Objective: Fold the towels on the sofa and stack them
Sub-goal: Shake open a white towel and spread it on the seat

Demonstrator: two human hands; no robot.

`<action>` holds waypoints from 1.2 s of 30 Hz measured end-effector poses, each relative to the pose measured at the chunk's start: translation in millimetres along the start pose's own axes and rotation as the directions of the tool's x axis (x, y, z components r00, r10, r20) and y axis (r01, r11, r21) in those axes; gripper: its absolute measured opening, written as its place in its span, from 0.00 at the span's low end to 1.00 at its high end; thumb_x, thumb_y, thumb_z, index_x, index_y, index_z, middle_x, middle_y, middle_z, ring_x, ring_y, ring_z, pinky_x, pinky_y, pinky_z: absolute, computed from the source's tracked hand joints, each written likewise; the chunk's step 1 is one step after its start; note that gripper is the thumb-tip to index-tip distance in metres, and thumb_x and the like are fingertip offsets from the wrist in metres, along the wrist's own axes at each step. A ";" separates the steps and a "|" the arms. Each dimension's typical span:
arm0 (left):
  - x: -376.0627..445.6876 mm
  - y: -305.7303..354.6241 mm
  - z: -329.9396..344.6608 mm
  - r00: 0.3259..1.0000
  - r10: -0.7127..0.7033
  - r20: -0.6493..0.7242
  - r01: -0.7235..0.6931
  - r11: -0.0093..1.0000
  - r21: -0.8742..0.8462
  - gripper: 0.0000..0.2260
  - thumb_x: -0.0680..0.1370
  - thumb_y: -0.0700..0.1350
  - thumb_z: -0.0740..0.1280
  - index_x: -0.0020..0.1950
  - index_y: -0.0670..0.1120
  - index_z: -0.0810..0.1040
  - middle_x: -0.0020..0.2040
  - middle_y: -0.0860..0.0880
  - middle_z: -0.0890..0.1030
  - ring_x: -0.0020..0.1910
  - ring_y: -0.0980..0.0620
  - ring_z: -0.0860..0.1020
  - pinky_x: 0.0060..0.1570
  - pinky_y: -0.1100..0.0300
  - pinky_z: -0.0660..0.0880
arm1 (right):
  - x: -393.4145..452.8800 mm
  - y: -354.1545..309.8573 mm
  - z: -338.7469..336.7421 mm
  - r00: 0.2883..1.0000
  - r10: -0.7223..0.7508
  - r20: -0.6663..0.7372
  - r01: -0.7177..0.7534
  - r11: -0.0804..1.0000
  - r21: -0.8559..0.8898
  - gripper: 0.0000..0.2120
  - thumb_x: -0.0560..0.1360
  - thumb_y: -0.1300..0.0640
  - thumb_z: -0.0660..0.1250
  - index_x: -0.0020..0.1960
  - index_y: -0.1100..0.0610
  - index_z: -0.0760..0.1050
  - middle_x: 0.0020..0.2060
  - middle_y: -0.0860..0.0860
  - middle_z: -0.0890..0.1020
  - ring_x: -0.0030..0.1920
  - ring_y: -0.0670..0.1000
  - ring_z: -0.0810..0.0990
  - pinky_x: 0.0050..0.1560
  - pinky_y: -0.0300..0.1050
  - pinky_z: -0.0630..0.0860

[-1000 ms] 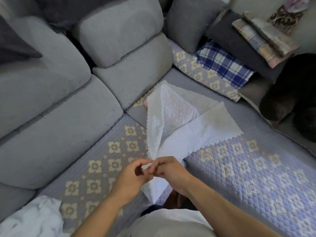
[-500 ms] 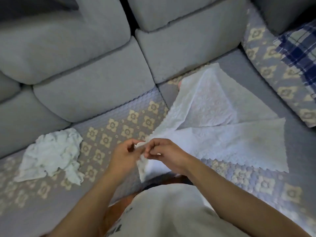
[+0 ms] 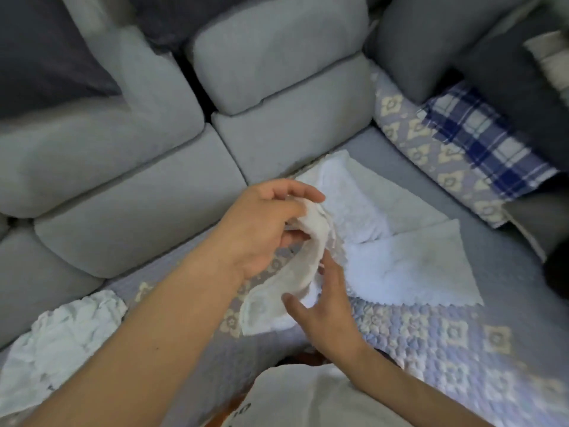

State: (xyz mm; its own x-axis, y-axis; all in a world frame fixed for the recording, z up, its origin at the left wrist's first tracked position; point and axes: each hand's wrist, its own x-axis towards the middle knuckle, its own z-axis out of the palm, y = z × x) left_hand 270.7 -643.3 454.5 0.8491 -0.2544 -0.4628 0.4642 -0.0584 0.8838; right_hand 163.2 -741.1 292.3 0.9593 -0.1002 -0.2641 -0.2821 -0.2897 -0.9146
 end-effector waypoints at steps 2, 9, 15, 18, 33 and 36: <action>-0.4 9.0 15.2 0.995 0.028 0.098 -0.026 0.999 -0.021 0.12 0.78 0.28 0.61 0.45 0.41 0.82 0.41 0.42 0.82 0.39 0.50 0.83 0.45 0.52 0.83 | -8.3 -8.0 -7.5 0.985 0.014 -0.173 -0.008 0.999 0.037 0.42 0.68 0.40 0.71 0.77 0.44 0.56 0.71 0.43 0.66 0.72 0.46 0.66 0.67 0.56 0.73; -22.3 32.3 67.6 0.938 0.087 0.336 -0.056 0.993 -0.101 0.10 0.77 0.28 0.63 0.44 0.40 0.80 0.46 0.39 0.82 0.50 0.41 0.83 0.49 0.49 0.83 | -43.3 -58.9 -40.3 0.821 -0.066 -0.566 0.163 0.979 0.122 0.28 0.72 0.50 0.72 0.70 0.42 0.66 0.62 0.39 0.76 0.63 0.43 0.75 0.60 0.45 0.75; -63.8 50.8 124.7 0.892 0.112 0.438 -0.068 0.991 -0.115 0.12 0.79 0.28 0.59 0.43 0.40 0.77 0.46 0.41 0.76 0.48 0.44 0.79 0.51 0.50 0.83 | -63.7 -97.1 -80.2 0.559 -0.007 -0.829 0.105 0.992 0.062 0.22 0.71 0.43 0.72 0.61 0.45 0.69 0.50 0.42 0.78 0.50 0.44 0.78 0.47 0.44 0.75; -84.9 57.8 143.1 0.884 0.141 0.446 -0.103 0.989 -0.110 0.12 0.79 0.28 0.59 0.42 0.40 0.77 0.46 0.41 0.75 0.50 0.44 0.78 0.50 0.51 0.82 | -77.8 -118.7 -113.5 0.472 0.034 -0.881 0.018 0.999 0.048 0.16 0.73 0.41 0.70 0.53 0.47 0.70 0.42 0.41 0.77 0.43 0.44 0.77 0.42 0.46 0.72; -109.4 85.9 183.2 0.920 0.179 0.349 -0.051 0.937 -0.346 0.13 0.79 0.26 0.57 0.44 0.39 0.77 0.47 0.42 0.74 0.49 0.44 0.78 0.50 0.49 0.82 | -114.9 -68.3 -206.6 0.421 -0.041 -0.906 -0.348 0.915 -0.203 0.07 0.73 0.58 0.65 0.50 0.51 0.73 0.40 0.49 0.79 0.39 0.53 0.78 0.37 0.49 0.77; -99.8 95.6 180.5 0.926 0.205 0.318 -0.056 0.905 -0.421 0.12 0.80 0.27 0.57 0.45 0.39 0.76 0.47 0.41 0.73 0.46 0.46 0.76 0.48 0.51 0.82 | -130.5 -0.6 -213.9 0.522 0.084 -0.849 -0.432 0.884 -0.178 0.04 0.74 0.58 0.66 0.47 0.52 0.73 0.38 0.50 0.80 0.37 0.53 0.78 0.36 0.51 0.78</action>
State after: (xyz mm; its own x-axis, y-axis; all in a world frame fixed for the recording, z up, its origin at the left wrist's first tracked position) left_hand 184.9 -797.7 597.6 0.8011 -0.5544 -0.2256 0.4789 0.3676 0.7972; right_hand 34.9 -931.5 392.8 0.4642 -0.8846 0.0451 -0.6662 -0.3823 -0.6404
